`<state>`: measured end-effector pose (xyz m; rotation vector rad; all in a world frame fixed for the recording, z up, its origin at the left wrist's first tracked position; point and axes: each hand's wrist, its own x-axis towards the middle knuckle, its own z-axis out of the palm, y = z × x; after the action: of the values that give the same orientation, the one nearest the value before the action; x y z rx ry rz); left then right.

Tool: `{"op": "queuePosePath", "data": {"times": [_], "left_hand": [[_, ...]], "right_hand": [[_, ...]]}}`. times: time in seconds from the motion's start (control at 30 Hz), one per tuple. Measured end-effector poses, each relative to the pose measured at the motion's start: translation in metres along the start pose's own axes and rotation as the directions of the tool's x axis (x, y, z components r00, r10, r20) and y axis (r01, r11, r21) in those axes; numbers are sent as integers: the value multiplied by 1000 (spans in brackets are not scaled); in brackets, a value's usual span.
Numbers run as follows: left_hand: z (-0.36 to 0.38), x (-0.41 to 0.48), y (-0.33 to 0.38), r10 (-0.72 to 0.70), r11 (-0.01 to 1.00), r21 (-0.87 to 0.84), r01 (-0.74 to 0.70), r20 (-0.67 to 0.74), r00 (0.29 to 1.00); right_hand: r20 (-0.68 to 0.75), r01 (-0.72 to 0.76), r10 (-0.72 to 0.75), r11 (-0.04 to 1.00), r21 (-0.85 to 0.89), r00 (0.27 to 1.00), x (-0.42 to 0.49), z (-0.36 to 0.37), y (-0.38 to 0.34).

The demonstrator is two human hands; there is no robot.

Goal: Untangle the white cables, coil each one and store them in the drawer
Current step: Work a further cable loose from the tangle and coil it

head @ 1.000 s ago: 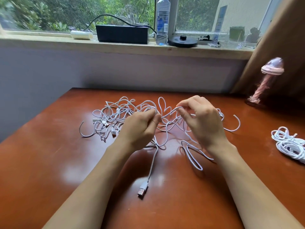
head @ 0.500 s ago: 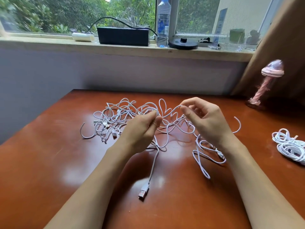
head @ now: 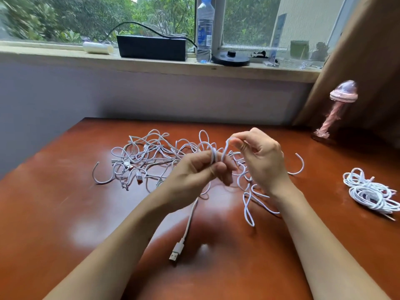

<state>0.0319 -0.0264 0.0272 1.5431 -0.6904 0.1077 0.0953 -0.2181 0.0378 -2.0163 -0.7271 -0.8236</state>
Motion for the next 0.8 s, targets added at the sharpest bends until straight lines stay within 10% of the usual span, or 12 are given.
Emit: {"op": "queuePosePath", "data": {"times": [0.37,0.8], "left_hand": [[-14,8,6,-28,874,-476,-103,-261,965],[-29,12,-8,100,994,100,-53,-550,829]], "right_hand": [[389,9,-2,1000,-18,921,-11,26,-7],[627,-116,128,991,-59,769,-21,34,-19]]}}
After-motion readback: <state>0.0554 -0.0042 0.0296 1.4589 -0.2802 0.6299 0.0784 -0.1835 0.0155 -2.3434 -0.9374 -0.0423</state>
